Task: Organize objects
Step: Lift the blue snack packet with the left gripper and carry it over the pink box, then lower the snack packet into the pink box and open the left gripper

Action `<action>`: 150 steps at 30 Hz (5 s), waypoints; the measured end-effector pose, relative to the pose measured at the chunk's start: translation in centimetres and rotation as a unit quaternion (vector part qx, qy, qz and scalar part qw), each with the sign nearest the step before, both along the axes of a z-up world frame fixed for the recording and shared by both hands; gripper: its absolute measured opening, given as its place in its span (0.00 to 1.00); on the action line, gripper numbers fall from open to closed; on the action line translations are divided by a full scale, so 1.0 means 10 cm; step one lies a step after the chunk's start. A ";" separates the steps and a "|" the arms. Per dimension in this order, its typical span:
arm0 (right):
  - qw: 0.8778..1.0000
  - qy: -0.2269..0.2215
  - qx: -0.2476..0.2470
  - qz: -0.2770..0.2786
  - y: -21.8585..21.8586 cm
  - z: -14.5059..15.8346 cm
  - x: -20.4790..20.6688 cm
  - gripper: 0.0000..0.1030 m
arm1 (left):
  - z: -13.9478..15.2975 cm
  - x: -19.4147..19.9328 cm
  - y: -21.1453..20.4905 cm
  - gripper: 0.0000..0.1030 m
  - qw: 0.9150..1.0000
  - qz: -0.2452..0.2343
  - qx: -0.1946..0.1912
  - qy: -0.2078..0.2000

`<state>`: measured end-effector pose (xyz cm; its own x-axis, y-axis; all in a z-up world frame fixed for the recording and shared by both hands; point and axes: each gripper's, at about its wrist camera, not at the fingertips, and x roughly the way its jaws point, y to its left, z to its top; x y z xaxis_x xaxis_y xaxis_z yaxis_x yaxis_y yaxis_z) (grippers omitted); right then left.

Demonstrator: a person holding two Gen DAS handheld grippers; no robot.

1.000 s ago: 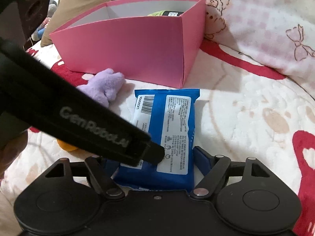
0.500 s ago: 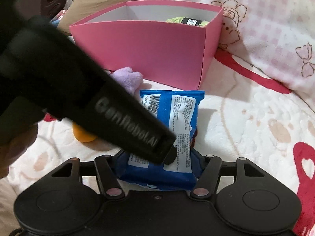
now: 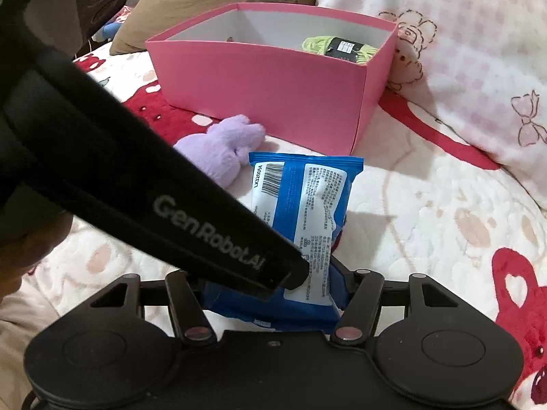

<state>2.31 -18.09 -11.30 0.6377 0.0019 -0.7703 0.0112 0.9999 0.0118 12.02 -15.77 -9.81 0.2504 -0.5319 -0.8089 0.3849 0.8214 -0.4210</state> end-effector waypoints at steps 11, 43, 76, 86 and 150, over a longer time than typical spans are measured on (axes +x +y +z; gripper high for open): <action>1.000 -0.016 -0.011 0.010 0.11 0.34 -0.11 0.64 | 0.28 -0.13 0.19 0.33 0.999 0.002 -0.030 0.020; 0.994 -0.041 0.096 -0.015 0.56 1.49 0.06 0.64 | 1.33 -0.20 1.18 0.33 0.998 0.011 -0.059 0.006; 0.980 -0.104 0.166 -0.024 0.59 1.75 0.99 0.64 | 1.90 0.70 1.57 0.35 0.996 0.057 -0.008 -0.065; 0.964 -0.107 0.233 -0.074 0.18 1.35 1.50 0.63 | 1.57 1.33 1.29 0.36 0.995 0.065 0.048 -0.066; 0.994 0.000 0.112 0.014 -0.06 0.77 2.26 0.63 | 1.00 1.80 1.44 0.47 0.992 0.101 0.049 -0.049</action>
<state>24.91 -18.64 -3.61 0.6349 0.1911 -0.7486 -0.0174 0.9722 0.2334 30.07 -1.37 0.19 0.4251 -0.3822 -0.8205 0.2428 0.9214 -0.3034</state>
